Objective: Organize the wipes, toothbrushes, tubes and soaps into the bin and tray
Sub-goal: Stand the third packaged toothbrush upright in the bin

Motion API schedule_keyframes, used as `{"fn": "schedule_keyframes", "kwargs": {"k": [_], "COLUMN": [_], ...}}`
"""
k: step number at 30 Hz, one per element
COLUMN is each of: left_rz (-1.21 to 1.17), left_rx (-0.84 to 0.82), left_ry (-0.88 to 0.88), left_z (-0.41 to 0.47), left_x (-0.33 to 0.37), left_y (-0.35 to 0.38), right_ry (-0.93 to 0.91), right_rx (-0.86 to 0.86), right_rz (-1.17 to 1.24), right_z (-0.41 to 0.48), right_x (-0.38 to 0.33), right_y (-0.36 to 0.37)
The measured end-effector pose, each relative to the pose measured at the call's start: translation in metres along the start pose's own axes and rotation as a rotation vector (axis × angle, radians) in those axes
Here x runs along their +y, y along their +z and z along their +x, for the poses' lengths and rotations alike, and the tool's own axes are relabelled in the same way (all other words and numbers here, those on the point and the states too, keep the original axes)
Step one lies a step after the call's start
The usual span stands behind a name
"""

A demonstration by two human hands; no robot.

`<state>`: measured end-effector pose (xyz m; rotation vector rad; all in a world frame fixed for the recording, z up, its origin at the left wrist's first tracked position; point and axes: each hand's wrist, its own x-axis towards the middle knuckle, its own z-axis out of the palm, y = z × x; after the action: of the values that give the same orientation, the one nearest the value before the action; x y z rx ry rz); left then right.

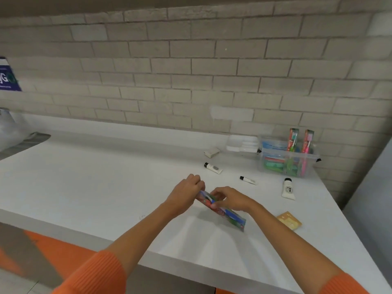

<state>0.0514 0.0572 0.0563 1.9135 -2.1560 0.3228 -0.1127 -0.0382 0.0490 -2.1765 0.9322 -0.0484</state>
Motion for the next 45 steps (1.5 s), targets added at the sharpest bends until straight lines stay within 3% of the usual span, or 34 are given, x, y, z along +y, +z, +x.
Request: {"fn": "schedule_keyframes", "kwargs": {"k": [5, 10, 16, 23, 30, 38, 45], "left_rz": [-0.069, -0.448, -0.825, -1.133, -1.124, -1.078, -1.023], "left_rx": [0.151, 0.241, 0.089, 0.091, 0.188, 0.190, 0.082], "left_ry": [0.121, -0.027, -0.267, -0.268, -0.216, -0.277, -0.282], "left_z": [0.047, 0.092, 0.161, 0.231, 0.302, 0.370, 0.393], "left_x": [0.013, 0.037, 0.060, 0.099, 0.123, 0.134, 0.127], "left_y": [-0.010, -0.012, 0.017, 0.035, 0.037, 0.051, 0.078], "right_ry": [0.028, 0.031, -0.029, -0.137, -0.170, -0.229, -0.288], "right_rx": [0.105, 0.225, 0.399, 0.595, 0.722, 0.918, 0.893], "right_rz": [0.162, 0.310, 0.434, 0.441, 0.384, 0.276, 0.180], "right_z": [-0.008, -0.003, 0.000, 0.005, 0.019, 0.037, 0.066], "right_x": [0.009, 0.039, 0.065, 0.080, 0.097, 0.107, 0.131], "right_y": [-0.036, -0.082, -0.153, -0.218, -0.271, -0.326, -0.338]}}
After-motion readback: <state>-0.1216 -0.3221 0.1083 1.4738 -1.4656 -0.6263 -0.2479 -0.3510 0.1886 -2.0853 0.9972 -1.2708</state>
